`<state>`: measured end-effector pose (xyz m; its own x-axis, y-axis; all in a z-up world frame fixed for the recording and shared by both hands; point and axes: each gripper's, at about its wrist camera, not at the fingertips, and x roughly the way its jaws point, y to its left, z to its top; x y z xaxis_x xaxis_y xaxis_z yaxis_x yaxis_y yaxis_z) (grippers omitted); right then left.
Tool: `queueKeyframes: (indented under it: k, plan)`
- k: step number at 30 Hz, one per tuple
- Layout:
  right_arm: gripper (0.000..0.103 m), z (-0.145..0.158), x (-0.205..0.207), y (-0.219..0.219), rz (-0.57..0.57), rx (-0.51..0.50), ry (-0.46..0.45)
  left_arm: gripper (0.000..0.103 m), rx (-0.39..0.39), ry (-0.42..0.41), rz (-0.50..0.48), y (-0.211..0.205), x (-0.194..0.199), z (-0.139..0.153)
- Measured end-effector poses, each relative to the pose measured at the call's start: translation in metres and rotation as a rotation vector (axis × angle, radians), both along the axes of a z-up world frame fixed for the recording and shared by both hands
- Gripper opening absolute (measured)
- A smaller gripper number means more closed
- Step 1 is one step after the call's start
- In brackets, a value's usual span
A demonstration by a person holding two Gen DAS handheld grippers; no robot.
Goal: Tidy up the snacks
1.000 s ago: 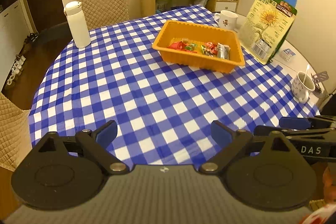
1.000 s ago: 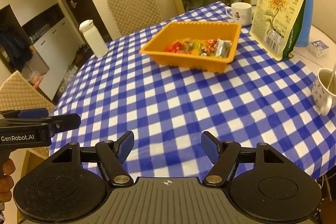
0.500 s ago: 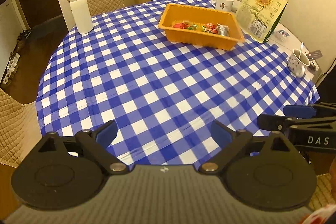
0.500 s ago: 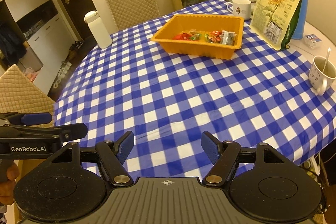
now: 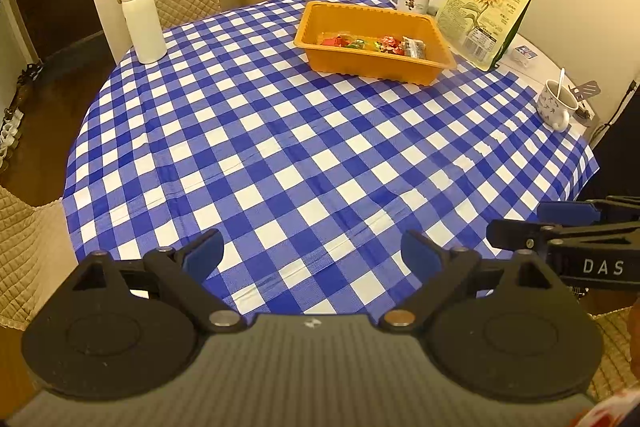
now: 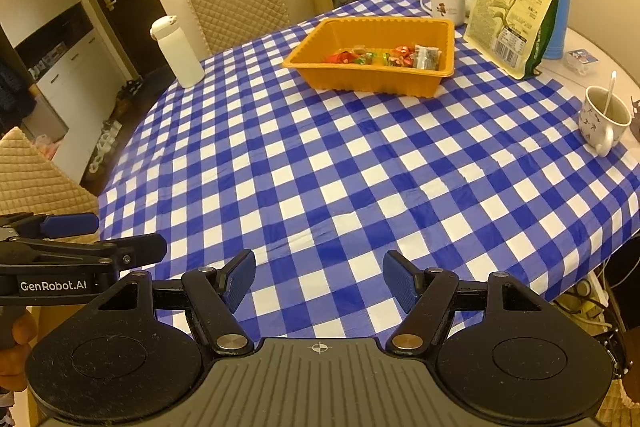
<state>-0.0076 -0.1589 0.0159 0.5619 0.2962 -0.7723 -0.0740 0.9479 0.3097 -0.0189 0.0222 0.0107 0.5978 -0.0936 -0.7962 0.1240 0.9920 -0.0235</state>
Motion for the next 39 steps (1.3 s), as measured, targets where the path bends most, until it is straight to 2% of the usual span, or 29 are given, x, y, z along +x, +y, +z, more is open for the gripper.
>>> queueKeyframes:
  k: [39]
  plan:
    - [0.071,0.0027,0.0034,0.0095,0.004,-0.008,-0.005,0.095,-0.011,-0.008,0.000,0.0081,0.0033,0.0037]
